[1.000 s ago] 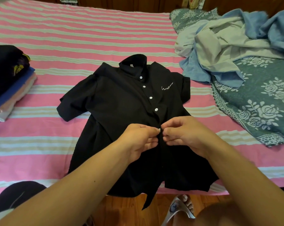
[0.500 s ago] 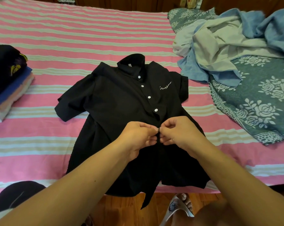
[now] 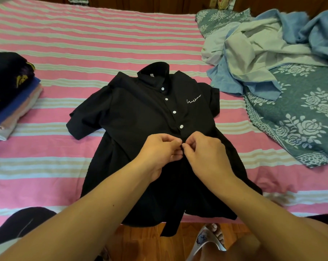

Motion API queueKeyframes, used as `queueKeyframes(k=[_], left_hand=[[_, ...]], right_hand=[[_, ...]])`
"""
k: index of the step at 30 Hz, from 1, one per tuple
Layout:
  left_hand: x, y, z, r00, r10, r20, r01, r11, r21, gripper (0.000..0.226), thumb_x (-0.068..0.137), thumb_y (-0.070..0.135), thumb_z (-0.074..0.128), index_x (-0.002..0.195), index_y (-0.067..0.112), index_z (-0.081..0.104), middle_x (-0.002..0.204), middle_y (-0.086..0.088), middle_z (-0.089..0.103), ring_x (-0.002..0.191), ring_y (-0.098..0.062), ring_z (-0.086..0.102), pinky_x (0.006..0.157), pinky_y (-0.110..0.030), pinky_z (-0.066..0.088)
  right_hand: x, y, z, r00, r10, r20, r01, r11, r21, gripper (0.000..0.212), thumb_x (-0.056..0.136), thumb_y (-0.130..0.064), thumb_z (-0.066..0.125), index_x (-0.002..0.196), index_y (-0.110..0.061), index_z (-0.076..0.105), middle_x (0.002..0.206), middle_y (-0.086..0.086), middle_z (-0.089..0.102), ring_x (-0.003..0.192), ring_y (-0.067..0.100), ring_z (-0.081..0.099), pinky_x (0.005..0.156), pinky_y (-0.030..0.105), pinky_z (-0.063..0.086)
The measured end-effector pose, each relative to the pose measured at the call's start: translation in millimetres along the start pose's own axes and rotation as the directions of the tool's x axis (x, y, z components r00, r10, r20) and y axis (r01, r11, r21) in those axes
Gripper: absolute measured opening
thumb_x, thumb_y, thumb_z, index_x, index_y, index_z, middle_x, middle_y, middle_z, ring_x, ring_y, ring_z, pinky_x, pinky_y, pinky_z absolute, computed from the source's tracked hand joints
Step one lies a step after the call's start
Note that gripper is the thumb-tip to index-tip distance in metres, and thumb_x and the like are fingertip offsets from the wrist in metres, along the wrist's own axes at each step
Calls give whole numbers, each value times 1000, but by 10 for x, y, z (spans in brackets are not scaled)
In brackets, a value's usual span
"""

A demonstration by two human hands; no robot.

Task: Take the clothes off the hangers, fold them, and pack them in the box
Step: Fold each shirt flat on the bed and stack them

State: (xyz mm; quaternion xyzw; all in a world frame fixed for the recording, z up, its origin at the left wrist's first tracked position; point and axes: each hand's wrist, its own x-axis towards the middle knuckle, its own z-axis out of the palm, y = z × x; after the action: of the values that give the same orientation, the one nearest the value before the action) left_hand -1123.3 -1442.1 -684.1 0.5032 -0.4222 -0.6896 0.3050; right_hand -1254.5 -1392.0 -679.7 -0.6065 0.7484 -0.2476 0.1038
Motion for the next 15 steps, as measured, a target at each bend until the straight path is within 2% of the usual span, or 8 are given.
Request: queueKeyframes(k=[2,5,8,11,13,15], left_hand=[[12,-11,-6,999,-21,-25,20,999,-40,13,100,9,61,100,1,71,82,-8,71,71,-13,68,73,-26,60],[19,-22,7,1000,-4,-16,4,1000,0,17,102,12,59,99,2,72,78,-6,70,70,-12,67,74,-26,61],[-3,-2,31,999,33,34,-35,999,40,21,100,23,63,101,6,75,90,-7,77,82,-16,74,80,-30,62],[-13,8,33,998,40,47,-40,999,18,16,98,19,67,102,5,73,93,-9,78,85,-17,76,84,-33,62],[4,-1,17,999,36,27,-35,999,-41,10,98,13,66,100,4,71,92,-11,77,82,-17,75,84,-34,62],[17,-17,8,998,64,-11,-64,998,-21,8,98,10,65,96,5,70,89,-11,76,78,-17,73,81,-33,62]], right_hand=[[40,23,21,999,48,24,-49,995,86,7,95,-31,66,90,-28,64,76,-10,66,70,4,65,66,26,55],[83,54,9,992,105,71,-119,965,232,10,93,-28,67,83,-30,66,68,-9,68,63,4,67,67,29,58],[56,44,-41,998,67,-2,-67,993,97,9,92,-33,65,85,-28,65,71,-10,66,68,6,64,65,29,55],[25,24,-33,998,-38,-48,38,999,-2,11,95,-34,62,91,-24,65,76,-11,64,72,8,62,68,34,57],[20,26,0,995,-84,-50,84,996,-1,10,96,-32,63,95,-23,66,78,-12,64,72,5,61,66,27,54],[16,30,13,995,-91,-48,93,995,27,9,96,-31,64,98,-23,67,80,-13,63,71,2,60,63,17,48]])
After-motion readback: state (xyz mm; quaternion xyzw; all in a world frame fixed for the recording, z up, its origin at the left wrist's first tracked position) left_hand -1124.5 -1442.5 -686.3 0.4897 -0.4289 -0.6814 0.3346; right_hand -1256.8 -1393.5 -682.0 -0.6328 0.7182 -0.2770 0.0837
